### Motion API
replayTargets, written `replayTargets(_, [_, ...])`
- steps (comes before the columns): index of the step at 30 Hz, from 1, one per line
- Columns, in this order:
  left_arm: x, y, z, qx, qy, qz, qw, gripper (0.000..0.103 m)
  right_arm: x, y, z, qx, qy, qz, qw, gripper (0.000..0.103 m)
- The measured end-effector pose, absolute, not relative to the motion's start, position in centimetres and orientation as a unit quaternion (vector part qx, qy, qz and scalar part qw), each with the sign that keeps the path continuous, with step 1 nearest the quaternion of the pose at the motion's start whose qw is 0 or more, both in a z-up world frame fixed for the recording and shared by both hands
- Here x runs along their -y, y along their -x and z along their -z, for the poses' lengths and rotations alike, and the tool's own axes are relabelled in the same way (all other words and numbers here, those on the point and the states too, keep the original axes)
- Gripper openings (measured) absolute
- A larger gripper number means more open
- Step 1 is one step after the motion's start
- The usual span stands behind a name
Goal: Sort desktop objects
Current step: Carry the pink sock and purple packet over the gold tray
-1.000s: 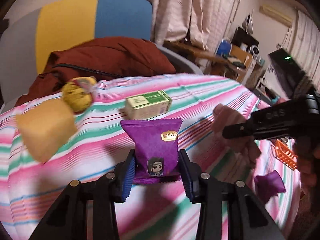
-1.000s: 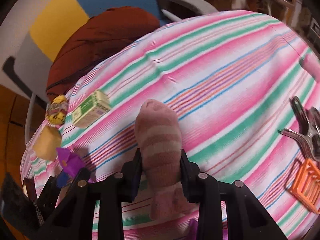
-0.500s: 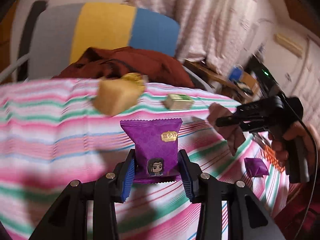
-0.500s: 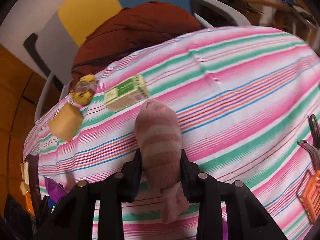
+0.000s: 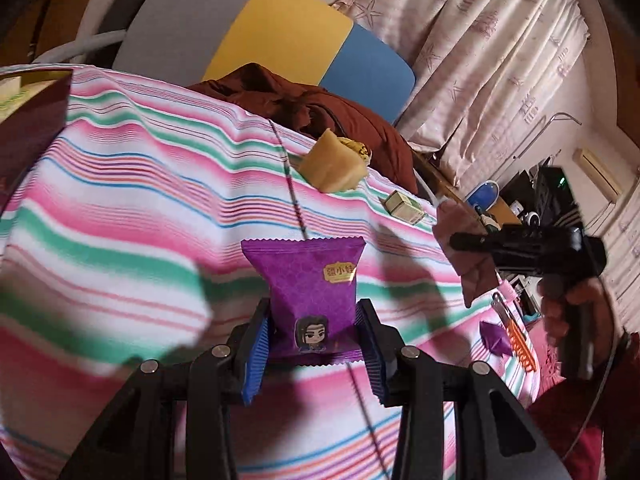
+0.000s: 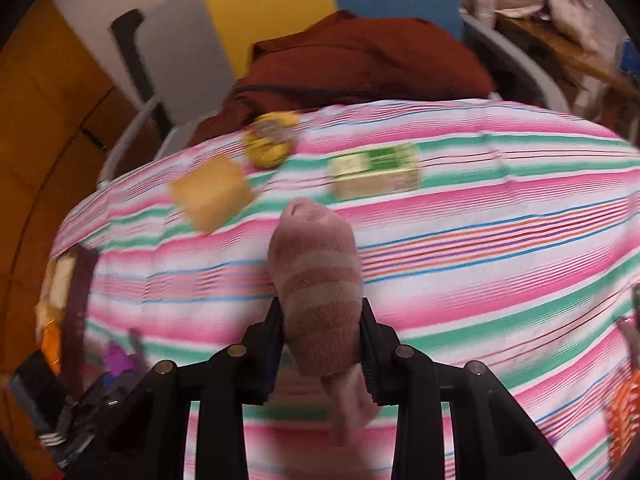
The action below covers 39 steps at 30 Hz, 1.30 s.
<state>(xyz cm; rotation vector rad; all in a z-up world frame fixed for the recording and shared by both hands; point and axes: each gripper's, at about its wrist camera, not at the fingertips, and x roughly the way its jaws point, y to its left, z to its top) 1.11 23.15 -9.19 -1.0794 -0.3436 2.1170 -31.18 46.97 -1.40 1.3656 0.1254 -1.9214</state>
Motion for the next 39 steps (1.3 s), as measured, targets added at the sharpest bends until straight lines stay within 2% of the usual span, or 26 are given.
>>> replayTargets(4, [-21.5, -1.6, 9.4, 0.146, 0.425, -0.819, 0.357, 0.041, -44.7, 26.2, 0.2, -0.060, -0.535, 0.731, 0.420, 0.034])
replayTargets(12, [-19.1, -6.9, 8.2, 0.108, 0.412, -0.808, 0.408, 0.042, -40.5, 17.1, -0.7, -0.064, -0.542, 0.686, 0.482, 0.034])
replayTargets(20, [-13.1, -9.2, 5.7, 0.113, 0.382, -0.828, 0.395, 0.042, -36.6, 10.9, -1.3, -0.028, -0.558, 0.636, 0.533, 0.034])
replayTargets(32, [-0.4, -7.4, 2.2, 0.172, 0.343, -0.878, 0.285, 0.042, -27.8, 2.3, -2.5, -0.029, -0.560, 0.575, 0.596, 0.034])
replayTargets(39, [7.1, -2.7, 0.9, 0.198, 0.328, -0.903, 0.193, 0.042, -22.2, -0.7, -2.3, -0.014, -0.563, 0.575, 0.593, 0.036])
